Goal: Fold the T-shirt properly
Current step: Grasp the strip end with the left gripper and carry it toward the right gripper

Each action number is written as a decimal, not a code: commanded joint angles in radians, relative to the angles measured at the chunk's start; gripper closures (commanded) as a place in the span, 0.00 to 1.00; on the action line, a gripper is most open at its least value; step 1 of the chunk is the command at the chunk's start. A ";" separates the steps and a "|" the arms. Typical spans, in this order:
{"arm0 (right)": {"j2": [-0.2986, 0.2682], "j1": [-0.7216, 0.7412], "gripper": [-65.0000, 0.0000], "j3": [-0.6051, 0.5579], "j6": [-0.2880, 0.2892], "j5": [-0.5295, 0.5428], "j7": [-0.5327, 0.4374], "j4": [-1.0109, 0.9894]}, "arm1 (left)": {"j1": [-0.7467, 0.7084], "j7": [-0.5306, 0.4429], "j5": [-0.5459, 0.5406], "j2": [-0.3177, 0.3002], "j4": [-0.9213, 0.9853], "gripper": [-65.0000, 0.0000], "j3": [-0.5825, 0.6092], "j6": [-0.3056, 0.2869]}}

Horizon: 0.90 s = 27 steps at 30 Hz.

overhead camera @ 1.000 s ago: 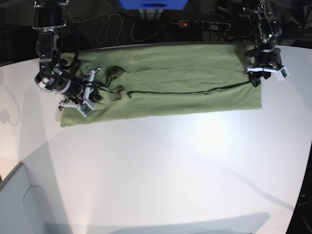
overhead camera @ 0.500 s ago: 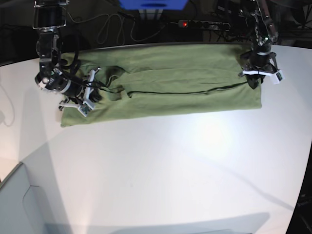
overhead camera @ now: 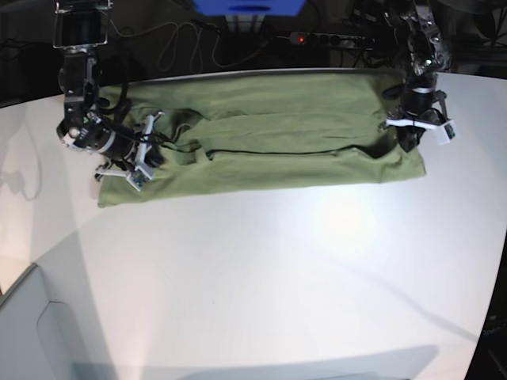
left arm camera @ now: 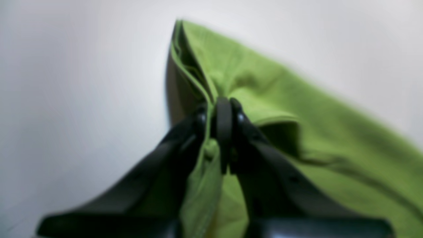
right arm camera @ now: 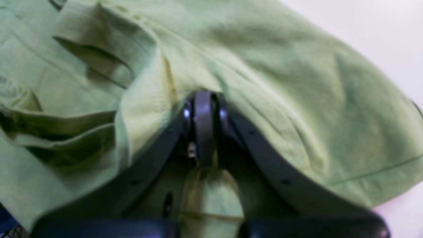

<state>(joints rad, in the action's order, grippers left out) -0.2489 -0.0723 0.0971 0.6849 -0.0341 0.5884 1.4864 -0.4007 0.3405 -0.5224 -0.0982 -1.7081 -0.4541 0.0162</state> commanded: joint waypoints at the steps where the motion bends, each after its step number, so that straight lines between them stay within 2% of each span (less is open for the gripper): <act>1: -0.010 0.010 1.00 0.005 0.013 -0.033 0.028 0.021 | -0.002 -0.017 -0.008 0.001 -0.046 1.00 0.004 -0.012; 5: -0.005 0.009 1.00 0.005 0.013 -0.033 0.037 0.092 | -0.019 -0.017 -0.006 0.048 -0.145 1.00 0.007 -0.011; 8: -0.005 0.009 0.99 0.005 0.013 -0.033 0.038 0.136 | -0.034 -0.017 0.014 0.065 -0.201 1.00 0.059 -0.008; 14: -0.005 0.002 0.99 0.010 0.013 -0.033 0.040 0.182 | -0.031 -0.025 0.201 0.154 -0.234 1.00 0.225 -0.008; 18: 0.021 -0.001 0.99 0.072 0.013 -0.033 0.040 0.198 | -0.014 -0.027 0.345 0.214 -0.231 1.00 0.346 -0.008; 23: 0.043 -0.008 0.99 0.174 0.013 -0.033 0.060 0.204 | 0.019 -0.027 0.480 0.255 -0.215 1.00 0.470 -0.006; 27: 0.038 -0.010 0.99 0.198 0.013 -0.033 0.060 0.204 | 0.052 -0.027 0.529 0.255 -0.169 1.00 0.561 -0.006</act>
<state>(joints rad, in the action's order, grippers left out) -0.1989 -0.0925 0.2874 0.6872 -0.0803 0.6697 1.6711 -0.3546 0.3382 0.0128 0.1520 -1.8595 0.1055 0.0143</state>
